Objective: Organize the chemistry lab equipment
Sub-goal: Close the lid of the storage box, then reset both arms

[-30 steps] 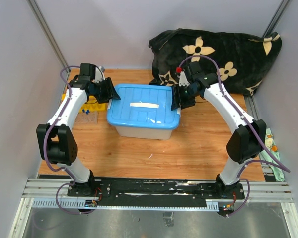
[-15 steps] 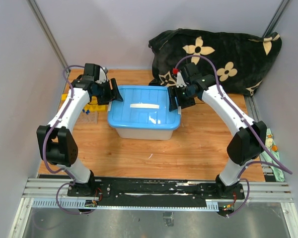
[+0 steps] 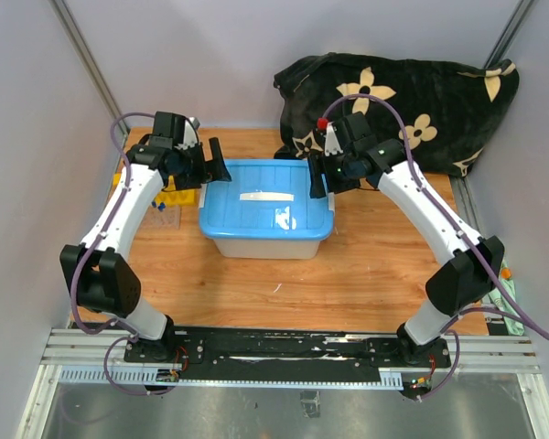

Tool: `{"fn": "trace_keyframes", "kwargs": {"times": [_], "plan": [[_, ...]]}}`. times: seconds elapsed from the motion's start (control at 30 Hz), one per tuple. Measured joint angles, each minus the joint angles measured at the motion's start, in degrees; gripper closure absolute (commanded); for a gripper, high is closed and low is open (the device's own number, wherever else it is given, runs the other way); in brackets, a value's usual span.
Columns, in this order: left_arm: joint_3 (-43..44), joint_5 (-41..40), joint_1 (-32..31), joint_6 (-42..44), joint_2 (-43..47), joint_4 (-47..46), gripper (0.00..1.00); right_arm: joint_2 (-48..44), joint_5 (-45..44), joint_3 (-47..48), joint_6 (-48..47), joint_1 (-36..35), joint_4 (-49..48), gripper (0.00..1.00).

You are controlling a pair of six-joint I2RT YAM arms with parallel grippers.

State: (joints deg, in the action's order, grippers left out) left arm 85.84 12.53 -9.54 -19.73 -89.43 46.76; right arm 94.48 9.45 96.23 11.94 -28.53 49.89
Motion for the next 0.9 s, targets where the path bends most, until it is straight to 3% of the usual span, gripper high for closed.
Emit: {"fn": "trace_keyframes", "kwargs": {"times": [0.43, 0.67, 0.77, 0.9], "plan": [[4.79, -2.43, -0.42, -0.5, 2.08, -0.81, 0.01, -4.26, -2.25, 0.07, -0.42, -0.55, -3.1, 0.33], [9.38, 0.66, -0.42, -4.24, 7.15, -9.99, 0.01, -8.48, -5.25, 6.27, -2.69, 0.02, -3.17, 0.34], [9.38, 1.57, -0.42, -7.15, 9.51, -16.15, 0.01, -11.19, -9.66, 8.57, -4.37, 0.92, -3.32, 0.32], [10.82, -2.47, -0.63, -9.22, 10.12, -19.74, 0.01, -14.86, -21.94, 8.46, -7.91, 1.88, -3.19, 0.24]]}}
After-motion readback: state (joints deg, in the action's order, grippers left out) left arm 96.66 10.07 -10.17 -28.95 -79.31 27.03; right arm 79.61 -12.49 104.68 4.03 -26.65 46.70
